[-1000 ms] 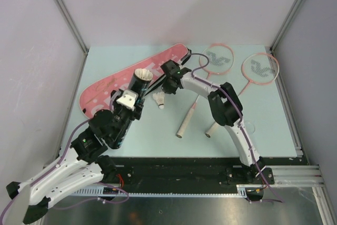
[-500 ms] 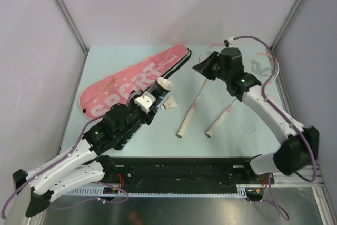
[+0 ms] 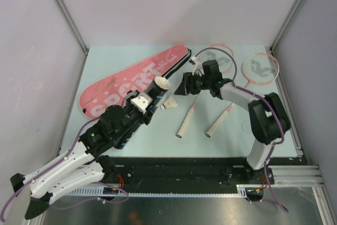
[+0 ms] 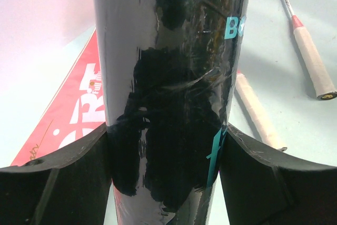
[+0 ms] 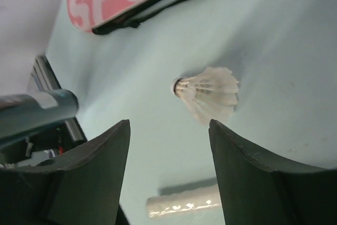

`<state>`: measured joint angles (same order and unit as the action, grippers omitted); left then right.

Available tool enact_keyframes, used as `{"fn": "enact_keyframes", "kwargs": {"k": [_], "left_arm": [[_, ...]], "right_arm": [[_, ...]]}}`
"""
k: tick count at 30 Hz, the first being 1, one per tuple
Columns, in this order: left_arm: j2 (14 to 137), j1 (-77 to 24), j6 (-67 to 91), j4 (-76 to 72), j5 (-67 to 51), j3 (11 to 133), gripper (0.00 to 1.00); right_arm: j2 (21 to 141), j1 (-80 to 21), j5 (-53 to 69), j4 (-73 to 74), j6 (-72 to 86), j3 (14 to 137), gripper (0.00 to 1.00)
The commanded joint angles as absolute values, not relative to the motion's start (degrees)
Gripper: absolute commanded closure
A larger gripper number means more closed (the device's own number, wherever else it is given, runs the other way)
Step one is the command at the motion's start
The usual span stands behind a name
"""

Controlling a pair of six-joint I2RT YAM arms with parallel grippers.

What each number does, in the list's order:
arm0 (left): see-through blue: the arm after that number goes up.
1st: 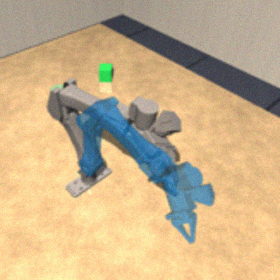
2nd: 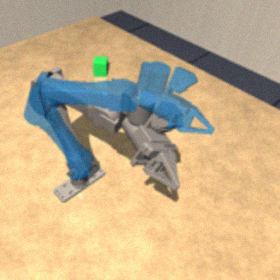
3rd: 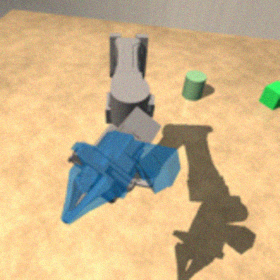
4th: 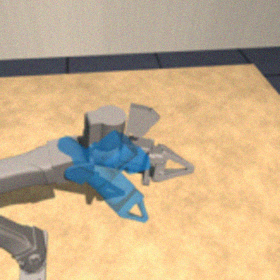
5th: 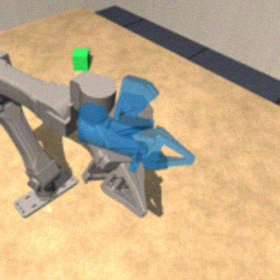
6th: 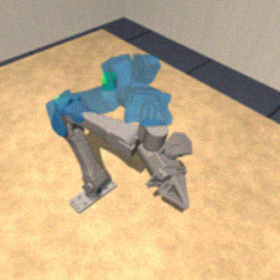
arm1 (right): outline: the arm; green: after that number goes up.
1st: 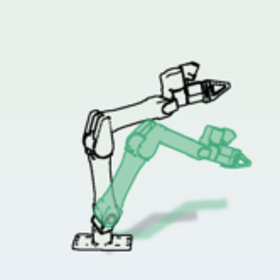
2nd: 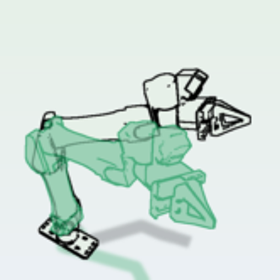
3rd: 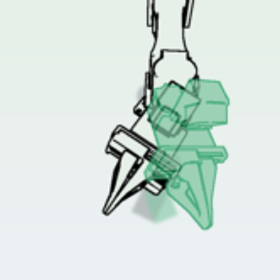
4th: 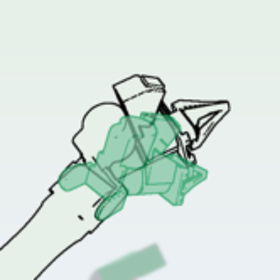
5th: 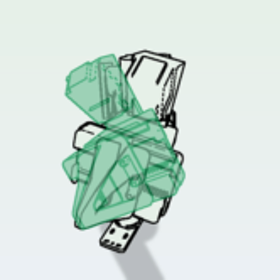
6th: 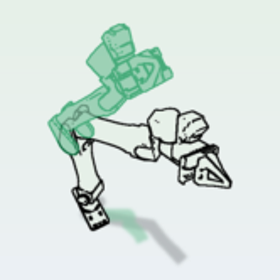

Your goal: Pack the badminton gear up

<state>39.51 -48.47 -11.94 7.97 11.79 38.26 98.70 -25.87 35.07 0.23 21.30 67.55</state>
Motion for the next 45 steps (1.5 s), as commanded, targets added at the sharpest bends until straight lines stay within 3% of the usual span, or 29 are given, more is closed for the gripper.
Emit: {"fn": "enact_keyframes", "kwargs": {"k": [1, 11, 14, 15, 16, 23, 29, 34, 45], "left_arm": [[38.58, -48.34, -12.57, 4.66, 11.78, 40.25, 0.86], [38.85, -48.34, -12.13, 4.75, 10.9, 40.26, 0.86], [38.85, -48.34, -12.3, 4.66, 10.72, 40.25, 0.86], [38.93, -48.34, -12.39, 4.66, 10.72, 40.25, 0.86], [39.11, -48.34, -12.39, 4.66, 10.46, 40.17, 0.86], [42.36, -48.34, -12.83, 4.83, 3.61, 40.87, 0.85], [44.03, -48.34, -14.32, 5.53, -5.44, 40.87, 0.85], [45.44, -48.34, -15.55, 6.5, -13.78, 41.13, 0.84], [46.32, -48.43, -16.43, 7.47, -13.89, 41.13, 0.85]], "right_arm": [[105.96, -27.42, 42.45, -9.32, 13.02, 70.22, 0.35], [115.4, -30.5, 43.68, -15.63, 15.46, 71.63, 0.47], [113.4, -30.15, 42.63, -15.21, 17.84, 71.81, 0.72], [111.46, -29.8, 42.19, -14.07, 18.19, 71.81, 0.95], [109.27, -29.19, 39.23, -12.24, 19.24, 71.81, 1.0], [81.68, -25.57, 29.71, 11.47, 14.78, 71.54, 1.0], [62.68, -27.07, 28.38, 21.69, 12.92, 71.63, 1.0], [59.15, -28.65, 33.74, 25.4, 11.43, 72.07, 1.0], [58.19, -32.08, 33.66, 32.16, 9.93, 74.36, 1.0]]}}
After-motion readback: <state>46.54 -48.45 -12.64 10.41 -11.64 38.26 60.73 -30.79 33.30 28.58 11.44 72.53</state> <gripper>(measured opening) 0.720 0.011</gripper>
